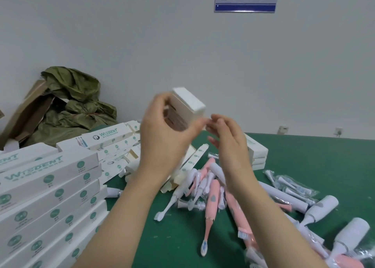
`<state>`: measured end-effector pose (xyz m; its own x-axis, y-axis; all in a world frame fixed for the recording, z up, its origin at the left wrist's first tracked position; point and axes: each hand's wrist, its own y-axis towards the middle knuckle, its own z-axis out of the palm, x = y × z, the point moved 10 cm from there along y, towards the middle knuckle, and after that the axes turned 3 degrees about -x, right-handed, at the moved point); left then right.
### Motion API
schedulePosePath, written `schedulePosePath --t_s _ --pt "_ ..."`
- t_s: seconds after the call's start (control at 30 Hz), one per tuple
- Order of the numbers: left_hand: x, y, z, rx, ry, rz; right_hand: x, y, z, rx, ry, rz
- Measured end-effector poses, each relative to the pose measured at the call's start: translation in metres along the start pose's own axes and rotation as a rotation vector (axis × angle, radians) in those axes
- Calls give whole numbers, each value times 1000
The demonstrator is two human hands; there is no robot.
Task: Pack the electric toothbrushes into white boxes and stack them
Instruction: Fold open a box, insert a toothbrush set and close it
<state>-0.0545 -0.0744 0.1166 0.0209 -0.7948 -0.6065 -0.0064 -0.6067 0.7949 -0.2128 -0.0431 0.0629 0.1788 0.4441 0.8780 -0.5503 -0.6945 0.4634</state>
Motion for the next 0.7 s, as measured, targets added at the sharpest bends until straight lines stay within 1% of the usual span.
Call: schedulePosePath --t_s 0.03,0.07,0.1,0.13,0.17,0.2,0.23,0.27,0.3,0.33,0.37,0.4,0.43,0.47,0.5,0.53,0.6,0.63,0.67,0.7 --pt "0 1 -5 -25 -129 -29 -18 5 -8 -16 -77 129" --pt "0 1 -8 -43 -265 -46 -37 6 -12 10 -155 273" --pt "0 1 -9 -51 -401 -67 -55 2 -14 62 -168 419" --pt "3 1 -8 -49 -531 -100 -70 -3 -13 116 -87 544" --pt "6 1 -6 -46 -637 -140 -79 -9 -11 140 62 657" --pt "11 2 -4 -45 -711 -176 -83 -13 -10 130 218 745" --pt "16 3 -4 -48 -755 -207 -85 -15 -9 106 342 798" --pt "23 4 -4 -57 -761 -239 -86 -14 -11 67 440 811" --pt "30 4 -6 -66 -718 -276 -84 -10 -16 21 494 796" --pt "39 3 -9 -74 -580 -322 -83 -3 -23 -30 519 742" --pt "50 2 -14 -89 -329 -368 -81 3 -35 -91 476 669" --pt "59 1 -21 -106 -25 -392 -76 9 -50 -161 340 561" --pt "59 1 -28 -122 231 -361 -67 15 -66 -215 147 434" --pt "53 2 -30 -126 381 -280 -52 19 -74 -240 -20 305" --pt "44 3 -24 -79 418 -184 -37 21 -76 -236 -140 201" --pt "36 2 -11 21 383 -110 -25 21 -72 -212 -203 128" --pt "24 -10 26 308 301 -29 -6 18 -54 -117 -310 33" --pt "20 -20 44 445 307 11 2 15 -44 -67 -345 -8" --pt "15 -29 58 539 320 62 6 14 -36 -20 -337 -29" --pt "10 -34 66 579 326 108 7 12 -30 14 -276 -19"
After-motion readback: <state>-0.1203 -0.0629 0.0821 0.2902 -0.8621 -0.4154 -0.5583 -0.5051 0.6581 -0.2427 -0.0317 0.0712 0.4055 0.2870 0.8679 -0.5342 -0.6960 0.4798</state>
